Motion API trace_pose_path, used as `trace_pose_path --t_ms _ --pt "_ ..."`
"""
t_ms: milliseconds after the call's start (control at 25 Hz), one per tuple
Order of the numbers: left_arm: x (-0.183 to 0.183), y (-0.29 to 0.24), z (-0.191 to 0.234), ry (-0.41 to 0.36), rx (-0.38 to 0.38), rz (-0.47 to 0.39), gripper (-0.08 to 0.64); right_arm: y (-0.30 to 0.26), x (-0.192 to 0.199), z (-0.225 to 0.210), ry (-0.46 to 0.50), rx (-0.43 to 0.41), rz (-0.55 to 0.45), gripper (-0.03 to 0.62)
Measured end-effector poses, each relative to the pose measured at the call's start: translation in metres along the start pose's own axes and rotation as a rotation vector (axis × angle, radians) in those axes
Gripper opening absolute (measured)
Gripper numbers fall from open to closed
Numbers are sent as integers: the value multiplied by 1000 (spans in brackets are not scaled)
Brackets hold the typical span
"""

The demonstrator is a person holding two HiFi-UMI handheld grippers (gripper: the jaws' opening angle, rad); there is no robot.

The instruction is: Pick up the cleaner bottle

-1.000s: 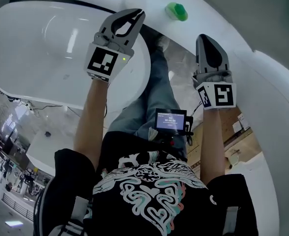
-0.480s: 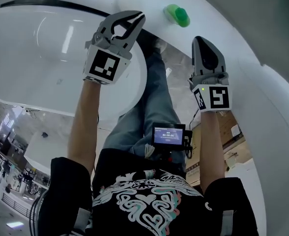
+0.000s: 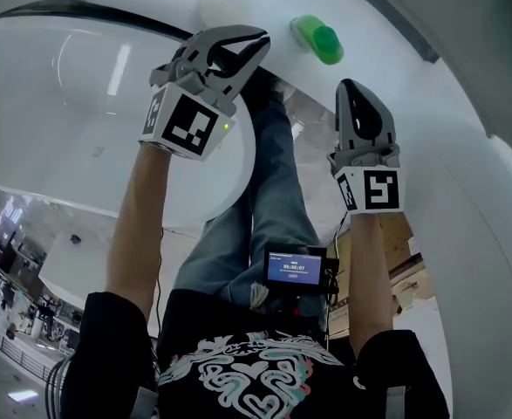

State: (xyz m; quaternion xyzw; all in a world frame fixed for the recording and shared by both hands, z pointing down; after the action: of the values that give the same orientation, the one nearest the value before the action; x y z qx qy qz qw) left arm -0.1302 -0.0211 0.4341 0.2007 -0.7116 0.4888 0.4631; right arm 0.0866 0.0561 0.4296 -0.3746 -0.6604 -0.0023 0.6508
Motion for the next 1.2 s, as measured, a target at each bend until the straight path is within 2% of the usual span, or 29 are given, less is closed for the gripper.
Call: trace_pose_path --t_ms 280,480,600,760,960,1200 --pt "9 -25 9 -77 56 33 17 -3 10 -2 -27 -15 -3 28" --pt "13 -36 7 -149 158 18 22 0 16 -3 -44 -20 -3 28" --pt "12 -49 4 -175 216 32 98 4 22 -9 -45 -26 1 28" --pt "16 -62 7 -225 282 65 125 4 26 -15 -47 -15 0 28" --pt "19 -76 9 -265 382 86 197 4 27 -19 -58 -16 12 28" --pt "20 -92 11 -301 465 68 242 1 32 -16 -71 -16 17 28"
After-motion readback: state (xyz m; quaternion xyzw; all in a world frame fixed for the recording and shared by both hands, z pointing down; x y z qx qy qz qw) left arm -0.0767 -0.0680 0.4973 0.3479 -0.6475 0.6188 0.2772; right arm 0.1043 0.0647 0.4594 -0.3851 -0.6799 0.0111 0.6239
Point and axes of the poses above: the fingertips, and each gripper's own axes: y backward along the fingers, z to its left, x out of its underside, the point moved 9 cm from there along y, backward along the fingers, and after that the axes turned 1 degree about -x, right-handed, at the moved point
